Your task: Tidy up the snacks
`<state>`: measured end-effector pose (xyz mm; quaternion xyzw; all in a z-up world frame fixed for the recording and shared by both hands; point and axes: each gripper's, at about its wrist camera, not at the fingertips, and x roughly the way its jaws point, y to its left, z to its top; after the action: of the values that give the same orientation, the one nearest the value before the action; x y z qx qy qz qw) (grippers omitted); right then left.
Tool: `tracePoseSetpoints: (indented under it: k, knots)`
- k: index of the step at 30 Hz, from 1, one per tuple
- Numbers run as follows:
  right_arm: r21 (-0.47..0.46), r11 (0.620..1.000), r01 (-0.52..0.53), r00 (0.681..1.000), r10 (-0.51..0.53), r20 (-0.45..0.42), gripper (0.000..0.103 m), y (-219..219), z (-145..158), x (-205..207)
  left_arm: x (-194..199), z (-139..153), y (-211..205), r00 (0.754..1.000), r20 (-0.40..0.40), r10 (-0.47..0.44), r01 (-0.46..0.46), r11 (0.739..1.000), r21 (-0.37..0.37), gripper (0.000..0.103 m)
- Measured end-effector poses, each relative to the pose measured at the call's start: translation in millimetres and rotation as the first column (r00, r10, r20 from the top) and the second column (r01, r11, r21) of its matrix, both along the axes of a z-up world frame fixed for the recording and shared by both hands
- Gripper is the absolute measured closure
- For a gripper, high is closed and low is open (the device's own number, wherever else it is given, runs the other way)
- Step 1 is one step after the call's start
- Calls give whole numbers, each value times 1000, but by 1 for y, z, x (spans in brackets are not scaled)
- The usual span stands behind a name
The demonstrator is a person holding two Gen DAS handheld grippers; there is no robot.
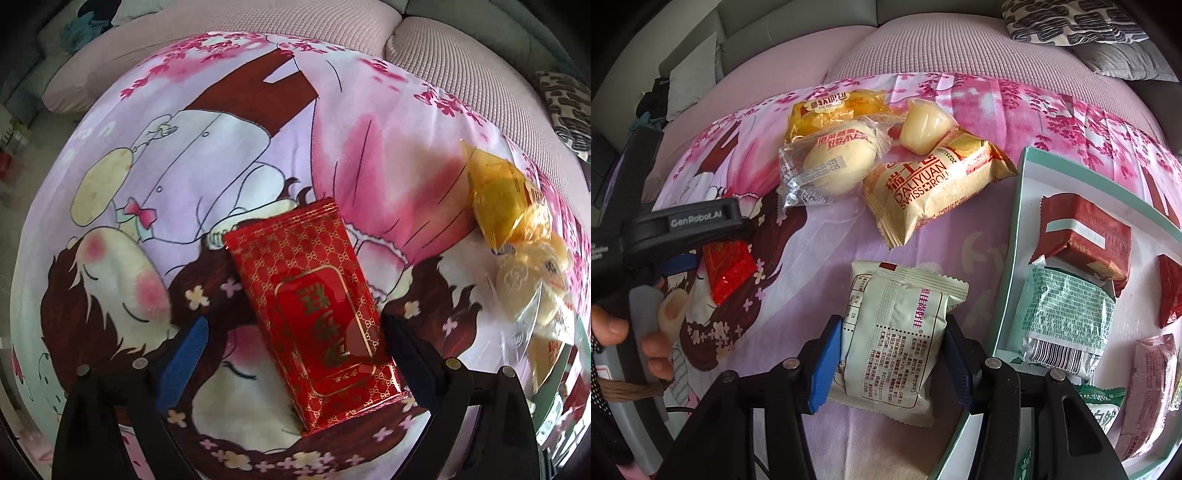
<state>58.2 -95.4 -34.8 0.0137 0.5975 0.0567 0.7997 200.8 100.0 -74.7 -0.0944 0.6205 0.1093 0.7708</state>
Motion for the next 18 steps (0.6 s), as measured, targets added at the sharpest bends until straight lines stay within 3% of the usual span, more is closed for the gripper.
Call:
tracePoseSetpoints:
  k: [7,13,18]
  knots:
    - [-13,1000,-17,1000,17,2,48,4,0,-7,-27,14,-30,998,44,-45,45,999,5,44]
    - [-7,1000,-17,1000,17,10,49,6,3,-10,-50,17,-56,997,56,-54,55,999,-3,53]
    - [10,1000,-1,999,1,50,49,0,19,-17,-61,20,-65,995,88,-49,54,997,-51,54]
